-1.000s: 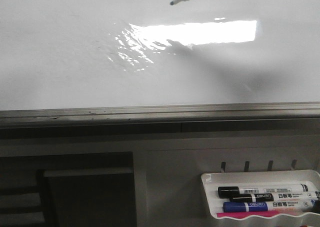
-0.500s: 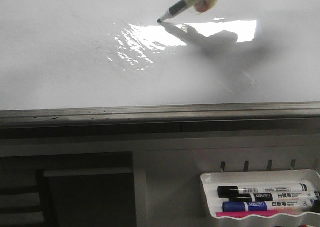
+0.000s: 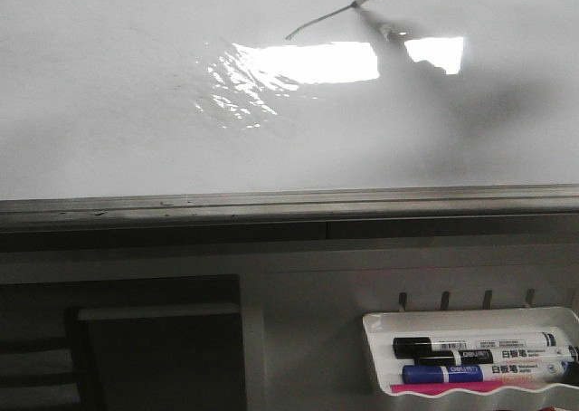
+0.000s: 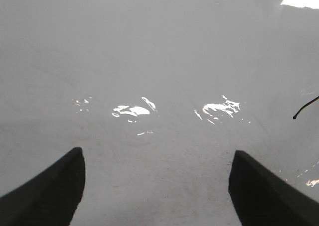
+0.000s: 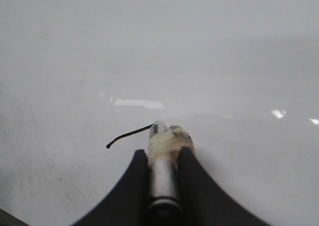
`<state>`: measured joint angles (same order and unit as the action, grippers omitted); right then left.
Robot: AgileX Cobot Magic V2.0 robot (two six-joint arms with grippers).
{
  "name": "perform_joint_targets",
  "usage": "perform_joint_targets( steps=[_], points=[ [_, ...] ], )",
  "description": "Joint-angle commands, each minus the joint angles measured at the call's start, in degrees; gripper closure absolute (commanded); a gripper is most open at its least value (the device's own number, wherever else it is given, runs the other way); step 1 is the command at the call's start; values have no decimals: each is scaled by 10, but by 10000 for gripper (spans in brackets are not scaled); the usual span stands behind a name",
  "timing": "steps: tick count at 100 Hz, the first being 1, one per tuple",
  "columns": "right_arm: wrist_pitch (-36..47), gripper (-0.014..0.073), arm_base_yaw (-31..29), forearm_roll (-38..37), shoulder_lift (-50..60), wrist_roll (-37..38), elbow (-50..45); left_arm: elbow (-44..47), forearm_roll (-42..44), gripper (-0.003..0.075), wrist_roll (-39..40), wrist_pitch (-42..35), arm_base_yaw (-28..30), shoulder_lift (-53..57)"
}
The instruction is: Write number 7 on whiteboard
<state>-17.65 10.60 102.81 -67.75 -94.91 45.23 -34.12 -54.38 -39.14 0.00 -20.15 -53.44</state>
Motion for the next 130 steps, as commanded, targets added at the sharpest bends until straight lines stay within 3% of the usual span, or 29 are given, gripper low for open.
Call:
perform_joint_targets(
  steps=[1,41,63,76,94,110,130],
  points=[
    [16,645,-9,6,9,-6,6,-15,-5,175,6,-28,2,8],
    [-164,645,-6,-4,25,25,-115,-15,-5,175,6,-22,2,9],
    [-192,645,-6,-181,79,199,-104,-36,2,175,-20,43,-10,9],
    [-256,645,-6,-290,75,307,-63,-53,3,175,-94,65,-65,5],
    [-318,645,-6,-355,70,385,3,-57,4,175,-209,65,-178,-23],
    [-367,645,-6,-383,56,407,41,-60,4,175,-258,25,-259,-64],
    [-387,645,-6,-383,44,409,47,-99,25,176,-266,16,-312,-134]
  ],
)
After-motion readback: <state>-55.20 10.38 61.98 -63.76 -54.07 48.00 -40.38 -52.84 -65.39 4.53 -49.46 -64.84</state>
